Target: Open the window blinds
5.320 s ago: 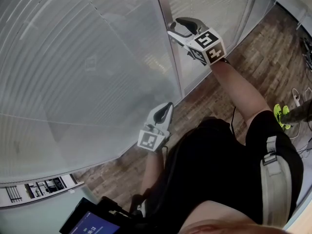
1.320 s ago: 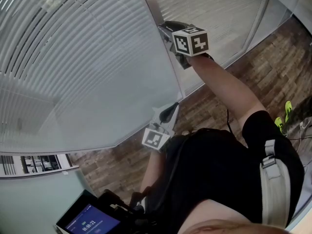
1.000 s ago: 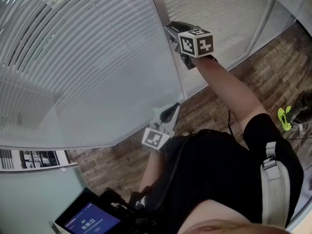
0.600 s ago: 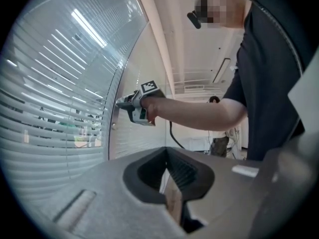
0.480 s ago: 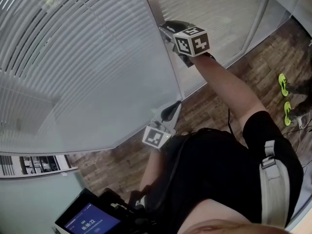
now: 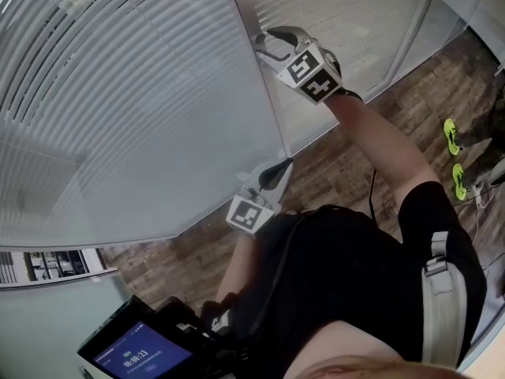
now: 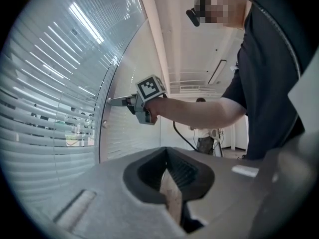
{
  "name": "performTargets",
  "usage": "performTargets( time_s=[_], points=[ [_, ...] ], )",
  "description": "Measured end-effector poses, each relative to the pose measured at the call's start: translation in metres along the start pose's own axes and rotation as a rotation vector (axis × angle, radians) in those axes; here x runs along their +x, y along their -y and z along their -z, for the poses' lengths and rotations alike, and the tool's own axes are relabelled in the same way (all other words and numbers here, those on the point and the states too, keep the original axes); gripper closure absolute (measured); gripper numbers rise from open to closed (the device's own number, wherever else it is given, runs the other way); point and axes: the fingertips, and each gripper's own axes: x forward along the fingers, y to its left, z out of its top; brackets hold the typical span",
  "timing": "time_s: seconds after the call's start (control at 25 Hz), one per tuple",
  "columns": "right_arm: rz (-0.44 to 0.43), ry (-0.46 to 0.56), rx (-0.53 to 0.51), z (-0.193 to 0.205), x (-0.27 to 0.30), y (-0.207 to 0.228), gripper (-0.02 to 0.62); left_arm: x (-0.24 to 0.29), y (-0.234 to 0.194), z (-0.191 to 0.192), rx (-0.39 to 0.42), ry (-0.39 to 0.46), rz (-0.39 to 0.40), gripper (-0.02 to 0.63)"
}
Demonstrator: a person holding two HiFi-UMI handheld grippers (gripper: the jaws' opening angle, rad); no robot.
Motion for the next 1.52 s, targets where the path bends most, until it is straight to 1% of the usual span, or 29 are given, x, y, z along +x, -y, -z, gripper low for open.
performTargets(
  time_s=[0.16, 0.2, 0.28, 0.36, 0.44, 0.52, 0.6, 0.68, 0.8, 0.96, 1.08, 1.16, 1.28, 1.4, 1.52],
  points=[
    [0.017, -0.078, -0.407, -0.003, 0.0, -0.015, 0.388, 0.002, 0.001, 0.0, 0.003, 0.005, 0.008, 0.603],
    [0.024, -0.09, -0.5, -0.003, 0.002, -0.018, 0.387, 0.002, 0.001, 0.0, 0.003, 0.004, 0.007, 0.603],
    [0.041, -0.108, -0.645, -0.003, 0.006, -0.02, 0.387, 0.002, 0.0, 0.001, 0.003, 0.001, 0.002, 0.603],
    [0.06, -0.127, -0.744, -0.002, 0.01, -0.017, 0.387, 0.003, -0.001, 0.0, 0.002, 0.001, -0.002, 0.603],
    [0.076, -0.147, -0.817, 0.001, 0.014, -0.013, 0.387, 0.003, -0.002, 0.0, 0.001, -0.001, -0.004, 0.603],
    [0.086, -0.16, -0.881, 0.002, 0.019, -0.011, 0.394, 0.003, -0.003, 0.001, 0.002, 0.004, -0.007, 0.603],
    [0.091, -0.165, -0.921, 0.002, 0.021, -0.01, 0.41, 0.002, -0.005, 0.005, 0.011, 0.019, -0.013, 0.603],
    [0.09, -0.171, -0.945, 0.003, 0.022, -0.01, 0.46, 0.002, -0.006, 0.007, 0.022, 0.01, -0.014, 0.603],
    [0.091, -0.175, -0.955, 0.004, 0.022, -0.01, 0.462, 0.002, -0.005, 0.002, 0.002, -0.008, -0.015, 0.603],
    [0.094, -0.178, -0.946, 0.004, 0.023, -0.01, 0.462, 0.0, -0.008, 0.01, 0.026, 0.012, -0.017, 0.603],
    [0.09, -0.169, -0.919, 0.004, 0.023, -0.01, 0.462, 0.002, -0.005, 0.002, -0.001, -0.009, -0.013, 0.603],
    [0.08, -0.164, -0.876, 0.004, 0.024, -0.01, 0.462, 0.003, -0.005, 0.003, 0.008, -0.005, -0.012, 0.603],
    [0.076, -0.159, -0.784, 0.003, 0.023, -0.008, 0.462, 0.001, -0.009, 0.016, 0.035, 0.022, -0.013, 0.603],
    [0.074, -0.142, -0.679, 0.001, 0.023, -0.007, 0.462, 0.001, -0.006, 0.008, 0.007, 0.009, -0.011, 0.603],
    [0.077, -0.124, -0.583, 0.0, 0.023, -0.005, 0.462, 0.0, -0.005, 0.003, -0.002, -0.005, -0.016, 0.603]
  ],
)
